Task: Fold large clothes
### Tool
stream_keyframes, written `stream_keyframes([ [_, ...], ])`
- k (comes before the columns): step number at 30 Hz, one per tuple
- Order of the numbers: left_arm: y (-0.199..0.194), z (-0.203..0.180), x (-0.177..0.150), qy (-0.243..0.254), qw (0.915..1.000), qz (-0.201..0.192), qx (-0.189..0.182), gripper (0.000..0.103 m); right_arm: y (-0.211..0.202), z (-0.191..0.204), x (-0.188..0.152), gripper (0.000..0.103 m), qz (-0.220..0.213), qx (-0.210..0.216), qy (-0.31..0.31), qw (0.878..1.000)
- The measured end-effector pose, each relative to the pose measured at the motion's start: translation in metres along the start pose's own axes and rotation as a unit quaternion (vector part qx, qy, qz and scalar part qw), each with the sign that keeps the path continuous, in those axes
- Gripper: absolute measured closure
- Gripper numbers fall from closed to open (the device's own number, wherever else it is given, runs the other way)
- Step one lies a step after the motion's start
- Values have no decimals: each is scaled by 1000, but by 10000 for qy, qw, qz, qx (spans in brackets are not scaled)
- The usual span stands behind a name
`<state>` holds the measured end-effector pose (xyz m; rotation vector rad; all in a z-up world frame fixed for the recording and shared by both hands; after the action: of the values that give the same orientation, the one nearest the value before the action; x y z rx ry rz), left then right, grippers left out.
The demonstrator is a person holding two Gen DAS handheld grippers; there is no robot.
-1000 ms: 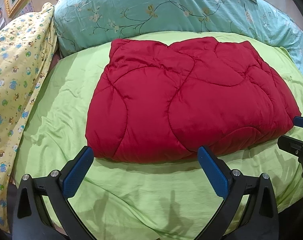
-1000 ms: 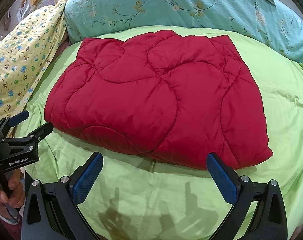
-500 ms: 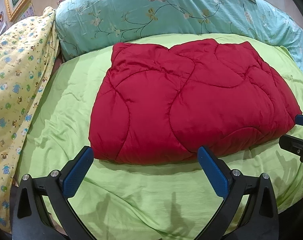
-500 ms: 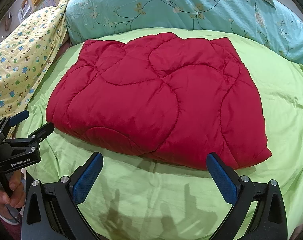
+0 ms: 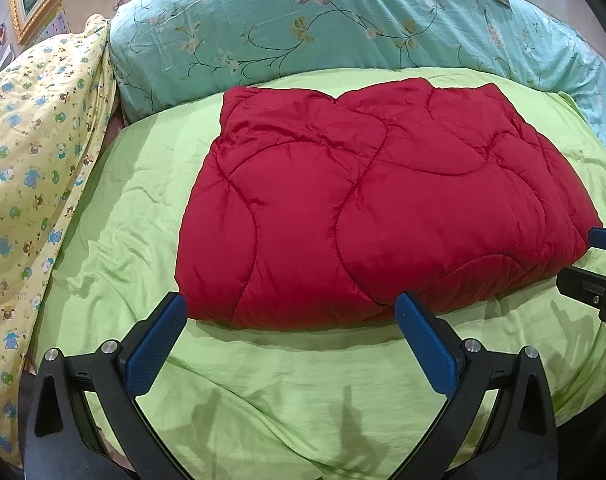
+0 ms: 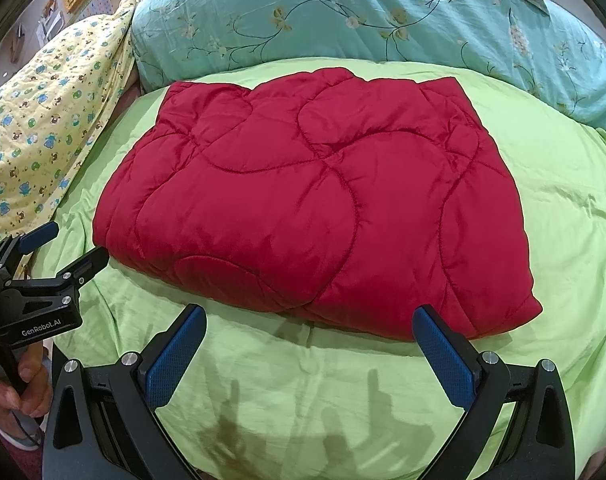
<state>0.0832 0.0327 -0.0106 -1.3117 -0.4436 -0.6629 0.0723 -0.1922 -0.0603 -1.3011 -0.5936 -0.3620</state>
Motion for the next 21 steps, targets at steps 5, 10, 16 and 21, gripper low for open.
stream_keyframes([
  [5,1,1,0,-25,10000,7,-3,0,0,-3,2,0,-7,-5,26,10000],
  [10,3,2,3,-86,10000,23,-28,0,0,-8,4,0,-25,-41,53,10000],
  [16,3,1,7,-70,10000,-6,-37,0,2,-17,6,0,-31,-79,141,9999],
  [21,4,2,12,-134,9999,-7,-90,0,2,-21,8,0,-45,-96,174,9998],
])
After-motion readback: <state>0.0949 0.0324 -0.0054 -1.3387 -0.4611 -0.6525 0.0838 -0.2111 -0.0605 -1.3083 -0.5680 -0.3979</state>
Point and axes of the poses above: each gripper's, at about its wrist camera, not at the fingertips, and y roughly the way its jaws point, z to its left, x to its top, the point moved 9 cm from there along y, roughly the way its jaws point, and after that the axes turned 2 degrees about x, right-handed, at the moved point
